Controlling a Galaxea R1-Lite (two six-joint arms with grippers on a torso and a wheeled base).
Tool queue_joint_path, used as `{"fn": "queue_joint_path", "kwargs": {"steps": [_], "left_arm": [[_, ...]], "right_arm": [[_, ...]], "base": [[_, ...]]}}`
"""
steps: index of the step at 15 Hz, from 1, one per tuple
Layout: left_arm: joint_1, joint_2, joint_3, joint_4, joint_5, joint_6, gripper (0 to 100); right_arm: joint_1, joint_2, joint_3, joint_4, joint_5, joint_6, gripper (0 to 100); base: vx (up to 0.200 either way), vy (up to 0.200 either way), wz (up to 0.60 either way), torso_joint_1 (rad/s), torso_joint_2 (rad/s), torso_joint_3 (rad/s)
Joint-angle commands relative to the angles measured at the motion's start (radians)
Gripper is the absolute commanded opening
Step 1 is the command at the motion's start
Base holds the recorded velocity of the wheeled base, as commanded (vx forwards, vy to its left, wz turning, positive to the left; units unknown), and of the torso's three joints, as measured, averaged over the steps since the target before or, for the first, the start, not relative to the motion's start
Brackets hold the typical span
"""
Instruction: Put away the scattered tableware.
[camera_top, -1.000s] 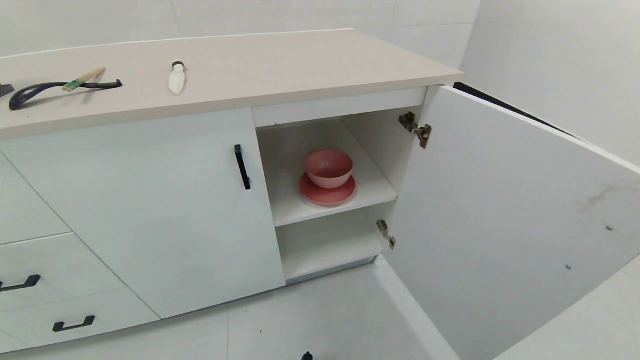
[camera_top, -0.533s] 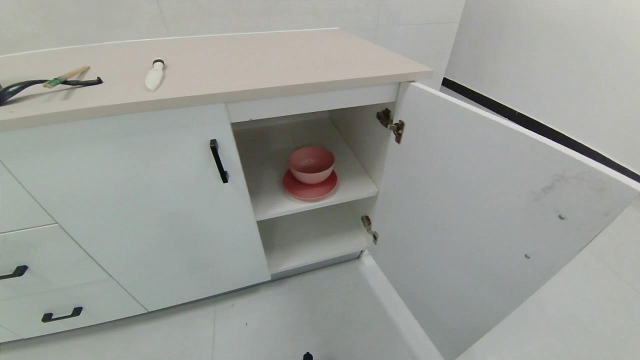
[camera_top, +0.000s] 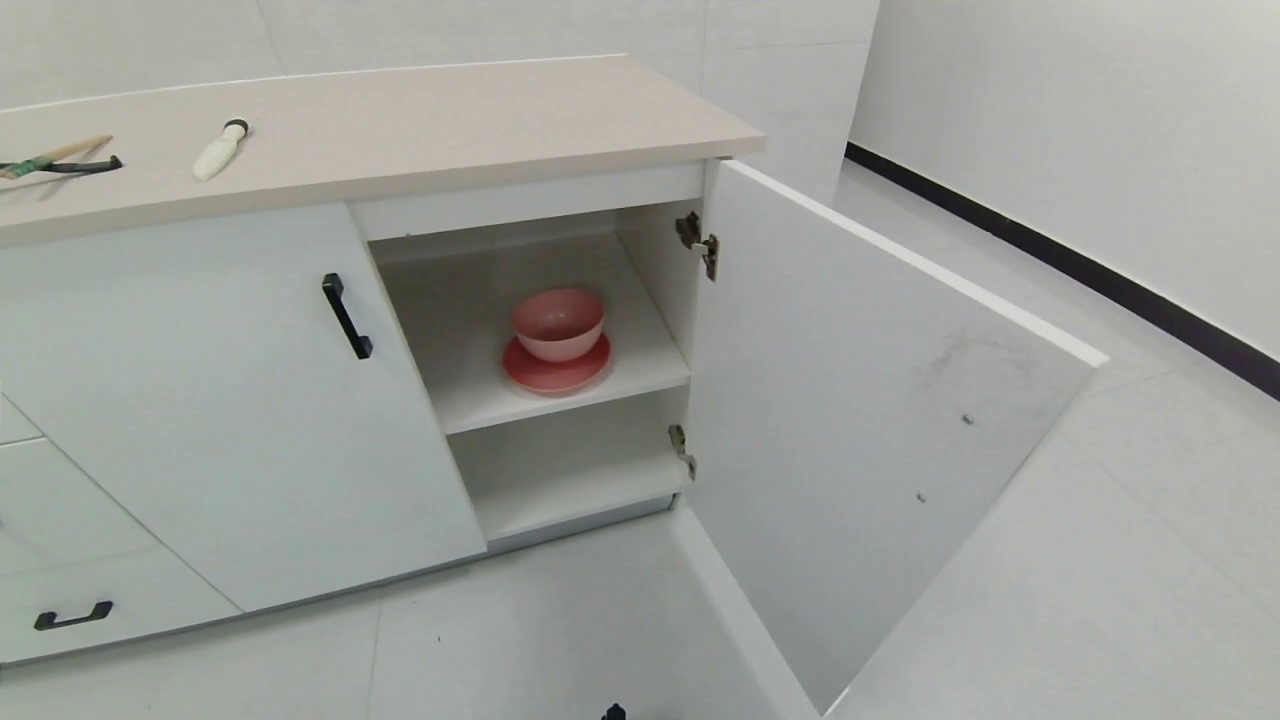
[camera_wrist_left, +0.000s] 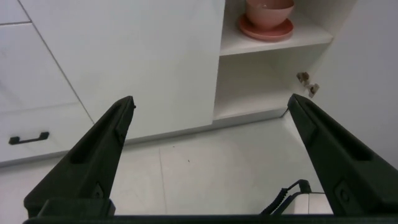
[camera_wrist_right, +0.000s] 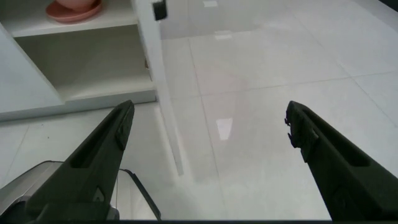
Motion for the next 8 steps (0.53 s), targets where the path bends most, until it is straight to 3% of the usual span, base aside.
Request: {"fn": "queue_joint_path", "kwargs": {"steps": [1, 2, 3, 6, 8], "left_arm": [[-0.001, -0.001, 0.0, 0.002, 0.0, -0.001, 100], [-0.001, -0.001, 0.0, 0.002, 0.0, -0.001, 100], [-0.001, -0.001, 0.0, 0.002, -0.002, 0.001, 100], [-0.001, -0.001, 0.0, 0.002, -0.002, 0.001, 100], [-0.001, -0.001, 0.0, 0.002, -0.002, 0.001, 100]], "right_arm": [[0.0, 0.002, 0.0, 0.0, 0.001, -0.001, 100], [0.0, 0.002, 0.0, 0.0, 0.001, -0.001, 100], [0.0, 0.002, 0.0, 0.0, 0.001, -0.001, 100], [-0.002, 0.002, 0.0, 0.0, 0.001, -0.001, 100], [-0.002, 0.002, 0.0, 0.0, 0.001, 0.001, 100]], "base": [[-0.2, 0.0, 0.0, -0.002, 0.01, 0.002], [-0.2, 0.0, 0.0, 0.002, 0.0, 0.007], [-0.2, -0.2, 0.0, 0.002, 0.0, 0.007], [0.0, -0.2, 0.0, -0.001, 0.0, 0.004], [0.0, -0.2, 0.6, 0.002, 0.0, 0.005]]}}
